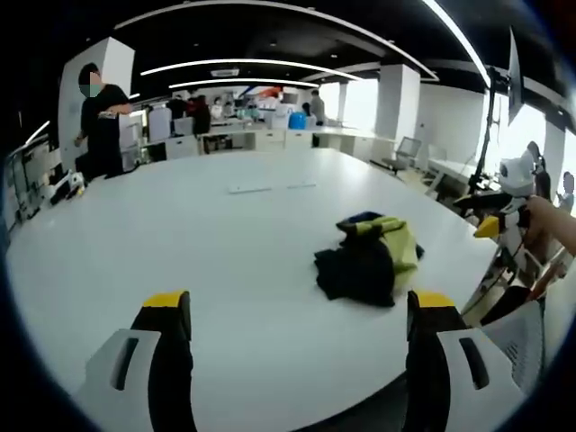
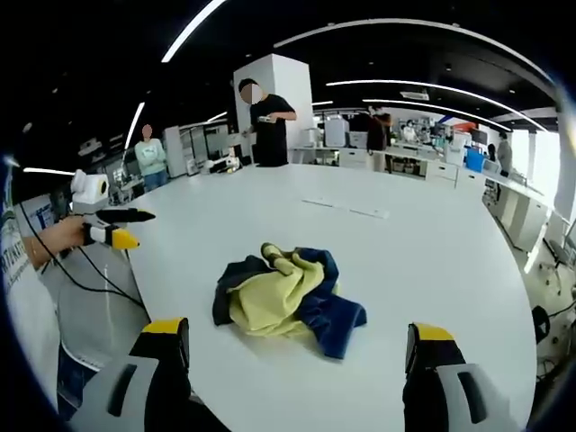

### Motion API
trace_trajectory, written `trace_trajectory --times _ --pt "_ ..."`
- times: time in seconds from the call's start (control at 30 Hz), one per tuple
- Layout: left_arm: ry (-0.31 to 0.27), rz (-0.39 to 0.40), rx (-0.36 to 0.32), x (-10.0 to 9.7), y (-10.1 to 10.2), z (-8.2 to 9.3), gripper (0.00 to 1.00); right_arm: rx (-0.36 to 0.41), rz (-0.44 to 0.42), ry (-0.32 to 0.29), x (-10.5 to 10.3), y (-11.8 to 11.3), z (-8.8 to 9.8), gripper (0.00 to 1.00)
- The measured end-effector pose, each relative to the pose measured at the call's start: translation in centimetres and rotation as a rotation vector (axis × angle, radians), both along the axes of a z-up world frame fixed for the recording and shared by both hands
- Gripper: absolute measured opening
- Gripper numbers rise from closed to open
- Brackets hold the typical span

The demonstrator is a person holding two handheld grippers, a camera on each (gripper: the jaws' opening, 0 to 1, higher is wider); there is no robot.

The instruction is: Fold the garment on the visible template until the final outline fits inside the template.

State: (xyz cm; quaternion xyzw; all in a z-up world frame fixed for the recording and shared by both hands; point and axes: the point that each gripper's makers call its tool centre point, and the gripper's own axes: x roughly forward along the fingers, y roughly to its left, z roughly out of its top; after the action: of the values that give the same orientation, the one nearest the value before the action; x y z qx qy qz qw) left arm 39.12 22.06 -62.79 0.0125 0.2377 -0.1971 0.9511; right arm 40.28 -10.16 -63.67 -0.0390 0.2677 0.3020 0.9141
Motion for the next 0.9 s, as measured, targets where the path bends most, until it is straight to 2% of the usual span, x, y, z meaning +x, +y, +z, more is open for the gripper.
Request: trace_trajectory --times 0.9 --pt "0.021 -0.069 0.008 -0.49 -0.95 -0.63 0.96 -0.007 0.024 0.015 -0.20 0.44 -0.59 0.99"
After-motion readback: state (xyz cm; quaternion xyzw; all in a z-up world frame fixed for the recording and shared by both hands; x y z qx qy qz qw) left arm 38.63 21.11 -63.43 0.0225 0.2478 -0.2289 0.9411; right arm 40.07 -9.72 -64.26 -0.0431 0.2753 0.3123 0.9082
